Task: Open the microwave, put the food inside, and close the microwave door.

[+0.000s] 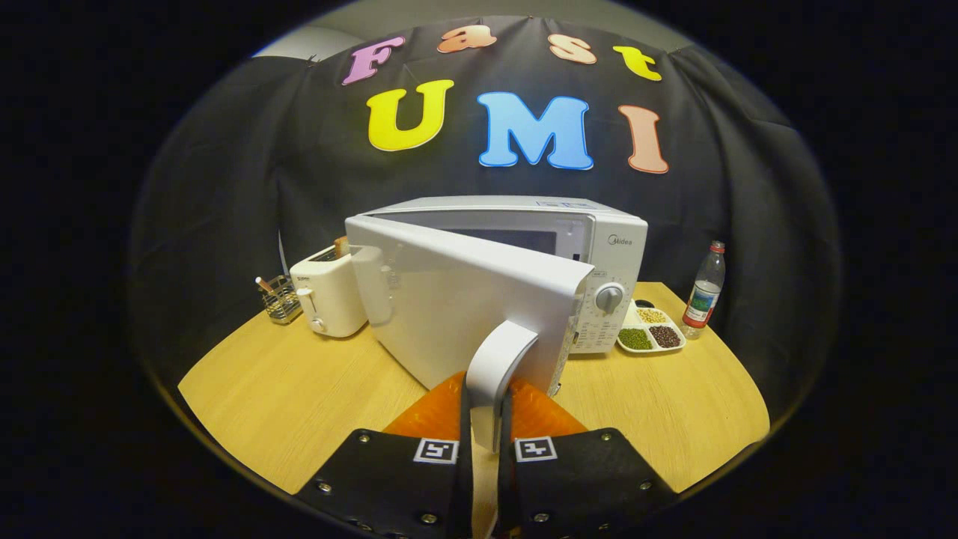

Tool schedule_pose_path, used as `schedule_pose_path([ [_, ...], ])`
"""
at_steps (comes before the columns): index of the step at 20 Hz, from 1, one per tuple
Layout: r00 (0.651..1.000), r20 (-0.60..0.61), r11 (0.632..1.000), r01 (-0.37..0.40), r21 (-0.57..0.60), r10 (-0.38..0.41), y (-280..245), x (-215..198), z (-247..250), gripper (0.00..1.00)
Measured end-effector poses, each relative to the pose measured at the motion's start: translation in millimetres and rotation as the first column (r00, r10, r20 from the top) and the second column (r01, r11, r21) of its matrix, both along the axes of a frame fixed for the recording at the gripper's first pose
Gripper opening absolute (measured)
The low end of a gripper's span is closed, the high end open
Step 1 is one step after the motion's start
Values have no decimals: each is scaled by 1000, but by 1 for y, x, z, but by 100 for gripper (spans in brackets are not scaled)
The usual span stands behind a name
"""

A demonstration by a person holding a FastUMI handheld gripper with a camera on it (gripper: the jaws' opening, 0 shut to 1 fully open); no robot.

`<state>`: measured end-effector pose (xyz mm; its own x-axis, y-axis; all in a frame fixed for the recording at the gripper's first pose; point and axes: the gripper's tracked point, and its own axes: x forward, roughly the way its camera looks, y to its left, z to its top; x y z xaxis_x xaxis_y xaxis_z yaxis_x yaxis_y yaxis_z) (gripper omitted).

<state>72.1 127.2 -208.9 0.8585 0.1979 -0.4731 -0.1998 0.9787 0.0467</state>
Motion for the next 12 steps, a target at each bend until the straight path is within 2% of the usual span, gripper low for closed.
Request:
schedule_pose_path([
  [12, 992, 11, 991, -130, 33, 129, 99, -75, 5, 13],
])
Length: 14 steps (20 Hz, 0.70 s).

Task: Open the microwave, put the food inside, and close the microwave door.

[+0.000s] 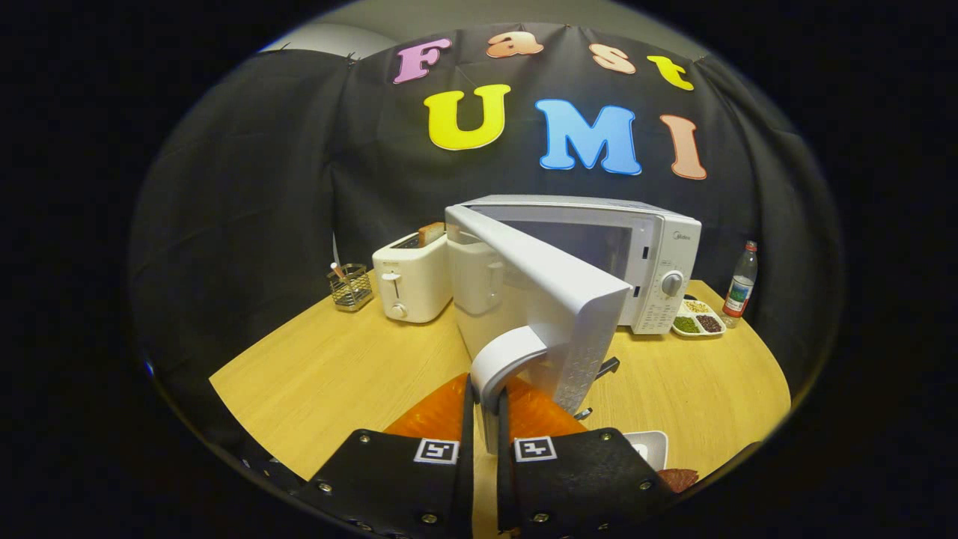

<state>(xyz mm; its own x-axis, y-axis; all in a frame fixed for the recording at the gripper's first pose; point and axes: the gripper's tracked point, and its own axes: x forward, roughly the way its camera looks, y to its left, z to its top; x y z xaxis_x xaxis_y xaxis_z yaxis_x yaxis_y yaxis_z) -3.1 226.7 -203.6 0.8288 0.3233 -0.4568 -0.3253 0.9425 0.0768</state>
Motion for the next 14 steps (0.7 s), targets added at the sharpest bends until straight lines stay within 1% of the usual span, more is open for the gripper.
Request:
schedule_pose_path([
  [3, 1000, 19, 1000, 3, -29, -3, 15, -9, 1, 13],
  [6, 1000, 14, 1000, 14, -23, -13, 28, -19, 1, 13],
  [8, 1000, 6, 1000, -1, -14, 1, 39, -29, 1, 15],
  [11, 998, -23, 998, -59, 7, 60, 58, -46, -7, 17],
  [13, 991, -58, 991, -122, 49, 125, 73, -58, -11, 16],
  [14, 982, -81, 983, -165, 77, 171, 83, -65, -14, 16],
])
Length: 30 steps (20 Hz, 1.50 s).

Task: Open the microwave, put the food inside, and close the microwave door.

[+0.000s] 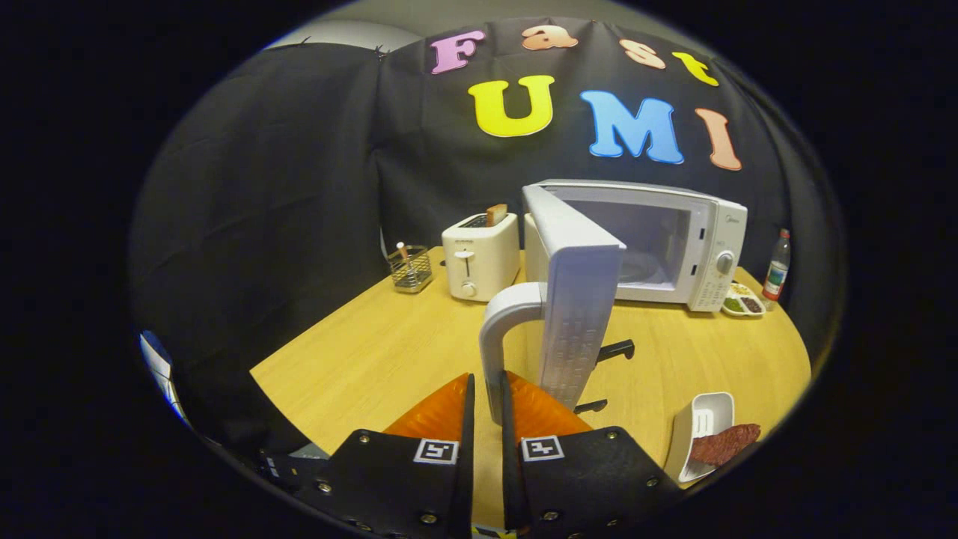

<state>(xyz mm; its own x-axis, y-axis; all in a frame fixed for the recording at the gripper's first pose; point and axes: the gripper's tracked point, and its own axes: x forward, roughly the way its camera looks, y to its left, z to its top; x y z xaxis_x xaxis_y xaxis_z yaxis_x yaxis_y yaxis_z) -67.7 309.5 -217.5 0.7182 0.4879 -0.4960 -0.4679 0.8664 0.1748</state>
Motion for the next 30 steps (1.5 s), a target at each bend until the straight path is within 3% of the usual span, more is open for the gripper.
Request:
schedule_pose_path([
  [2, 994, -46, 995, -92, 42, 94, 15, -16, -2, 17],
  [5, 986, -2, 983, -167, 71, 167, 8, -34, 20, 23],
  [7, 979, 50, 976, -202, 85, 198, -2, -41, 34, 61],
  [9, 977, 115, 980, -187, 75, 178, -25, -38, 53, 100],
  [13, 982, 168, 992, -101, 81, 86, -76, -23, 73, 100],
  [18, 984, 151, 993, 80, 82, -91, -162, -3, 63, 100],
  [24, 959, 56, 959, 273, 74, -277, -246, 7, 20, 100],
  [30, 912, -89, 910, 407, 77, -400, -289, 11, -39, 100],
])
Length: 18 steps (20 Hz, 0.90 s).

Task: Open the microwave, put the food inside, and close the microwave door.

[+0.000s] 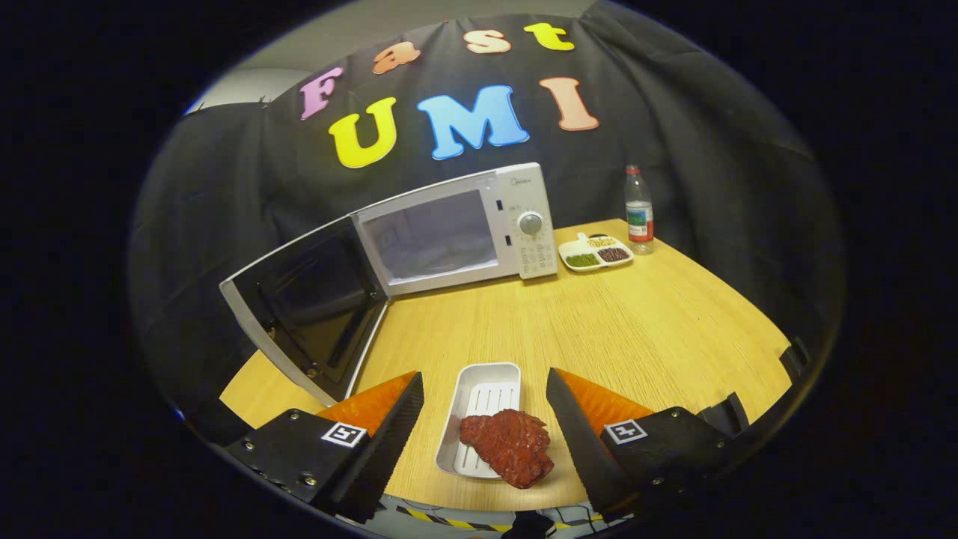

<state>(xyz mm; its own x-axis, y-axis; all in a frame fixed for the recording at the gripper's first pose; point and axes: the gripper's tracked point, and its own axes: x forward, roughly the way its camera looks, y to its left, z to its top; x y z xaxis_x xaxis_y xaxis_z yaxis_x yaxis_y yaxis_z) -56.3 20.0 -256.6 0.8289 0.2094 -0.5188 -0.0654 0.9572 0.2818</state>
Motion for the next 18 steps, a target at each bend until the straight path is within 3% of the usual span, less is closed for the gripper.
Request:
schedule_pose_path([
  [6, 986, -158, 994, 70, 88, -56, -7, -16, -52, 97],
  [7, 981, -182, 991, 82, 106, -62, -5, -18, -58, 91],
  [8, 977, -202, 988, 91, 127, -64, -5, -19, -62, 78],
  [9, 973, -219, 984, 104, 144, -70, -3, -18, -65, 75],
  [12, 971, -228, 981, 112, 161, -74, 1, -15, -66, 41],
  [14, 977, -209, 981, 73, 179, -35, 8, -25, -51, 41],
  [15, 979, -202, 985, 71, 161, -37, 8, -21, -50, 28],
  [17, 982, -189, 993, 20, 117, 2, 13, -20, -50, 27],
  [18, 986, -165, 990, 13, 138, 10, 18, -21, -40, 20],
])
